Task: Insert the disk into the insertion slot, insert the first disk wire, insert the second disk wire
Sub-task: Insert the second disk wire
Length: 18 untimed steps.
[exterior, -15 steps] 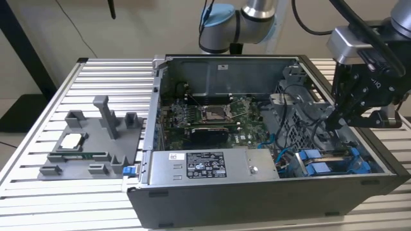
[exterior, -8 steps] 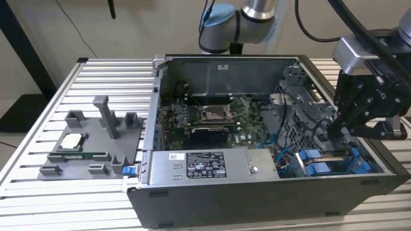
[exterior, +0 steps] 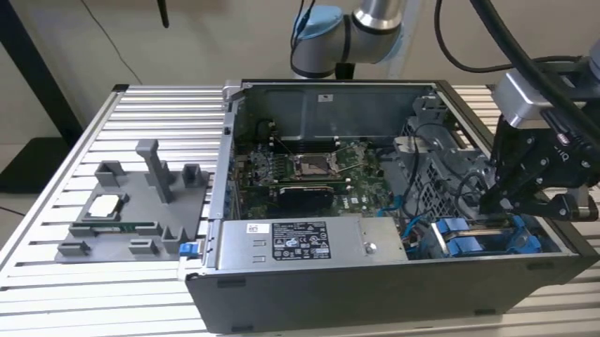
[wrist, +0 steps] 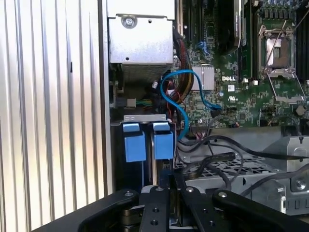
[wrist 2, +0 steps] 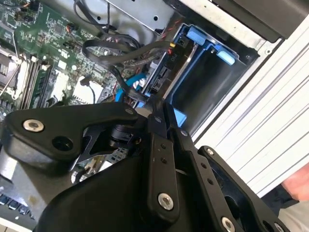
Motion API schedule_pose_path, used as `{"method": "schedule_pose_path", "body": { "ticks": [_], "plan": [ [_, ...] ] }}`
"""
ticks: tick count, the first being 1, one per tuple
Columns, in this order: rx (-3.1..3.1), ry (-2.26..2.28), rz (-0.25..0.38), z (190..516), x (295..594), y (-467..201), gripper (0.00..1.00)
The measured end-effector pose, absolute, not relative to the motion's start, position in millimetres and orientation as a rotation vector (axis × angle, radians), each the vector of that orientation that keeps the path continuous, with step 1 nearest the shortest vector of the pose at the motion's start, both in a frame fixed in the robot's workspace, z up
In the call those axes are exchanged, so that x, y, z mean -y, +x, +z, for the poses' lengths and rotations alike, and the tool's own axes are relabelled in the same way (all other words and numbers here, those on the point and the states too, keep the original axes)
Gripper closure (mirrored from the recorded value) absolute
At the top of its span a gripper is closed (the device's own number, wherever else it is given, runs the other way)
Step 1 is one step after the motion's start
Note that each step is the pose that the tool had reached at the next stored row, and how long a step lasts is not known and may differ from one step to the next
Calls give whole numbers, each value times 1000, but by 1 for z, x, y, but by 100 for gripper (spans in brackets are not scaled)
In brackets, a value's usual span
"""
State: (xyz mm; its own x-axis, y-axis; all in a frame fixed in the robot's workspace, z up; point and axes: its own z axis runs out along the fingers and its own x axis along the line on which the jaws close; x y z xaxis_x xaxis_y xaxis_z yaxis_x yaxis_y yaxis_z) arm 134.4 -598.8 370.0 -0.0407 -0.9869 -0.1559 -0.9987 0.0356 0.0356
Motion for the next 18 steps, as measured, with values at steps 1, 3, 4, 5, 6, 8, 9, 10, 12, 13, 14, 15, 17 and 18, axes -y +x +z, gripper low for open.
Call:
{"method": "schedule_pose_path", "body": {
  "ticks": [1, 3, 4, 5, 6, 8, 9, 10, 12, 13, 14, 15, 17, 18],
  "plan": [
    [-2194, -2112, 207, 369, 599, 135, 84],
    [-2192, -2110, 211, 367, 600, 136, 84],
    [-2192, -2109, 212, 366, 600, 137, 84],
    [-2191, -2109, 213, 365, 600, 137, 84],
    [-2191, -2109, 213, 364, 600, 138, 84],
    [-2190, -2108, 214, 362, 600, 139, 84],
    [-2190, -2108, 215, 361, 600, 139, 84],
    [-2190, -2108, 215, 361, 600, 139, 84],
    [-2190, -2108, 215, 361, 600, 139, 84],
    [-2190, -2108, 215, 361, 600, 139, 84],
    [-2189, -2108, 215, 361, 600, 139, 84],
    [-2189, -2108, 215, 361, 600, 139, 84],
    [-2189, -2108, 215, 361, 600, 139, 84],
    [-2189, -2108, 216, 360, 600, 139, 84]
  ]
}}
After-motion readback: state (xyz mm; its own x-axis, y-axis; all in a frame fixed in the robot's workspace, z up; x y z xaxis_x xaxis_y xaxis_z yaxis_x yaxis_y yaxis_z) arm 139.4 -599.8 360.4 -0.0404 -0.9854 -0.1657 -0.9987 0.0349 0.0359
